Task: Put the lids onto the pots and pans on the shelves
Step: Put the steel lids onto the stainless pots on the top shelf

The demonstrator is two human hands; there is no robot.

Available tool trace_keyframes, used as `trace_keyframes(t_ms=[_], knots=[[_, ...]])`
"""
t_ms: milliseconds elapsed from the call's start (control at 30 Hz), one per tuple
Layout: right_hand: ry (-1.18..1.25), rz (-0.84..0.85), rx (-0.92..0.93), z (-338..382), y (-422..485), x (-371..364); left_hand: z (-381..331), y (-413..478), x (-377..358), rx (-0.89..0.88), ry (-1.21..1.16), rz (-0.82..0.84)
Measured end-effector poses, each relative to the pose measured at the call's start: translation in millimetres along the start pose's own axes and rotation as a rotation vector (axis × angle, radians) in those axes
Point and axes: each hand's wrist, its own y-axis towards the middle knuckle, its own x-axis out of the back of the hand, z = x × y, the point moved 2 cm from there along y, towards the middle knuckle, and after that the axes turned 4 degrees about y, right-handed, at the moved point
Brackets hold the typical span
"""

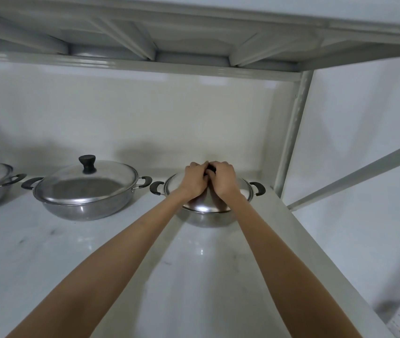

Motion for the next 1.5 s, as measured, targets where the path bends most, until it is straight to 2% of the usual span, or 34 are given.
trace_keyframes(t_ms=[300, 500, 700, 833, 1000, 1267, 1500], knots=[[-0.133, 0.138, -0.008, 6, -1, 15, -10, -4, 10, 0.042, 0.219, 0.097], [-0.19, 0.141, -0.025, 2, -19, 30, -12, -13, 32, 0.089, 0.326, 0.221], [-0.265, 0.215, -0.086, 11, -49, 45, -25, -53, 50, 0.128, 0.43, 0.378], [-0.308, 0.247, -0.026, 23, -84, 53, -44, -90, 61, 0.122, 0.479, 0.423], [-0.214, 0.354, -0.003, 39, -140, 62, -66, -147, 72, 0.102, 0.465, 0.512], [-0.129, 0.336, 0.005, 74, -239, 83, -95, -246, 115, 0.017, 0.395, 0.437], [-0.041, 0.261, -0.052, 95, -339, 83, -81, -342, 127, -0.046, 0.372, 0.397]])
